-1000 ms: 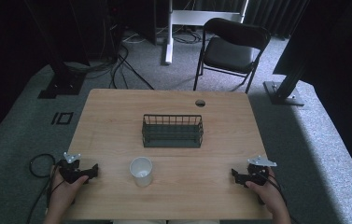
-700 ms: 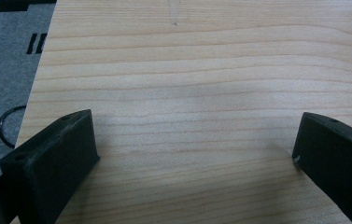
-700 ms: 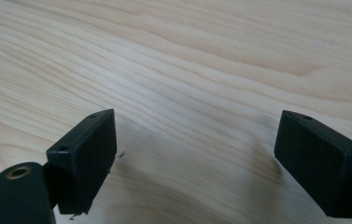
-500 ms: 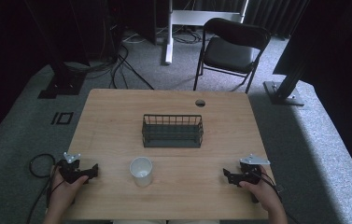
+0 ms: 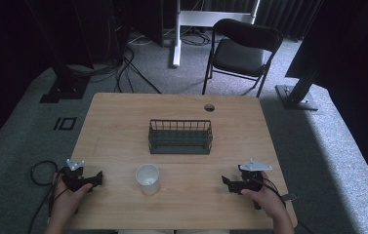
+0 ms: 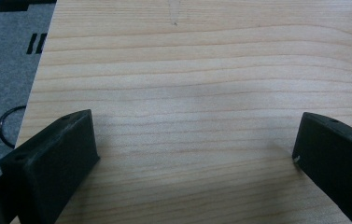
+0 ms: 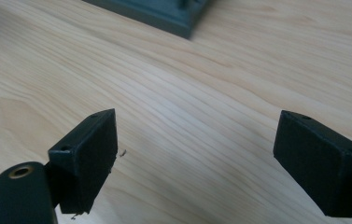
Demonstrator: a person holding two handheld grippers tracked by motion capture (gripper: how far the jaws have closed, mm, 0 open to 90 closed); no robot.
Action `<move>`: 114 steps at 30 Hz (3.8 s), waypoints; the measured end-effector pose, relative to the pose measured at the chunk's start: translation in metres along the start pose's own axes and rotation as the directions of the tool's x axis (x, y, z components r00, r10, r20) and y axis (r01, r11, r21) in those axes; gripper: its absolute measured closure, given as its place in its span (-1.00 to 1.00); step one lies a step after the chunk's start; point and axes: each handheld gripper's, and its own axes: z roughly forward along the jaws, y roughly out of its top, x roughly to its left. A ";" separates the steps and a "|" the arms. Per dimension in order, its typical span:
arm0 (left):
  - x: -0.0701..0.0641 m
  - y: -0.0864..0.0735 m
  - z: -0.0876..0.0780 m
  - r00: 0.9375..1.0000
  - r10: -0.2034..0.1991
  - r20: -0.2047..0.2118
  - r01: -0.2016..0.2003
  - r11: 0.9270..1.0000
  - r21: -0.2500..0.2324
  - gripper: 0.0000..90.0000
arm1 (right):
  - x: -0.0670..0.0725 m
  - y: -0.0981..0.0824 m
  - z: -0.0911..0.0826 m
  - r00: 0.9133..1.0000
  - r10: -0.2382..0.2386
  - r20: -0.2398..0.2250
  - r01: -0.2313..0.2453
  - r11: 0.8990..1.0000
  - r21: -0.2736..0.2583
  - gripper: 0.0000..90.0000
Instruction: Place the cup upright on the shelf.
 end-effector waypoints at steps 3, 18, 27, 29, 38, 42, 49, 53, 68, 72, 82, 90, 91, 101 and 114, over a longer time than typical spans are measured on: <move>0.000 0.000 0.000 1.000 0.000 0.000 0.000 1.000 0.000 -1.00 | 0.007 0.006 0.001 1.000 -0.021 -0.021 0.021 1.000 -0.017 -0.70; 0.000 0.000 0.000 1.000 0.000 0.001 0.000 1.000 -0.001 -1.00 | 0.040 0.024 0.010 0.990 -0.106 -0.091 0.102 0.994 -0.051 -0.68; 0.000 0.000 0.000 1.000 0.000 0.000 0.000 1.000 0.000 -1.00 | 0.062 0.035 0.016 0.974 -0.176 -0.142 0.167 0.983 -0.074 -0.68; 0.000 0.000 0.000 1.000 0.000 0.000 0.000 1.000 0.000 -1.00 | 0.064 0.036 0.019 0.973 -0.178 -0.147 0.168 0.983 -0.075 -0.68; 0.000 0.000 0.000 1.000 0.000 0.000 0.000 1.000 0.000 -1.00 | 0.084 0.042 0.028 0.951 -0.213 -0.226 0.199 0.976 -0.087 -0.68; 0.000 0.000 0.000 1.000 0.000 0.000 0.000 1.000 0.000 -1.00 | 0.095 0.046 0.032 0.937 -0.235 -0.257 0.218 0.971 -0.094 -0.68; 0.000 0.000 0.000 1.000 0.000 0.000 0.000 1.000 0.000 -1.00 | 0.112 0.053 0.040 0.918 -0.260 -0.299 0.238 0.965 -0.108 -0.68; 0.000 0.000 0.000 1.000 0.000 0.001 0.000 1.000 0.000 -1.00 | 0.120 0.056 0.045 0.908 -0.273 -0.317 0.249 0.962 -0.114 -0.66; 0.000 0.000 0.000 1.000 0.000 0.000 0.000 1.000 0.000 -1.00 | 0.156 0.067 0.063 0.865 -0.321 -0.385 0.288 0.947 -0.143 -0.66; 0.000 0.000 0.000 1.000 0.000 0.001 0.000 1.000 -0.001 -1.00 | 0.165 0.070 0.067 0.859 -0.329 -0.392 0.295 0.944 -0.146 -0.66; 0.000 0.000 0.000 1.000 0.000 0.001 0.000 1.000 0.000 -1.00 | 0.182 0.077 0.080 0.839 -0.357 -0.412 0.322 0.934 -0.154 -0.66; 0.000 0.000 0.000 1.000 0.000 0.001 0.000 1.000 0.000 -1.00 | 0.192 0.082 0.089 0.832 -0.371 -0.413 0.330 0.929 -0.170 -0.66; 0.000 0.000 0.000 1.000 0.000 0.001 0.000 1.000 0.000 -1.00 | 0.193 0.083 0.090 0.832 -0.373 -0.411 0.330 0.928 -0.173 -0.66; 0.000 0.000 0.000 1.000 0.000 0.001 0.000 1.000 0.000 -1.00 | 0.199 0.088 0.096 0.835 -0.369 -0.409 0.316 0.929 -0.194 -0.66; 0.000 0.000 0.000 1.000 0.000 0.001 0.000 1.000 0.000 -1.00 | 0.205 0.093 0.100 0.843 -0.359 -0.401 0.293 0.931 -0.218 -0.65</move>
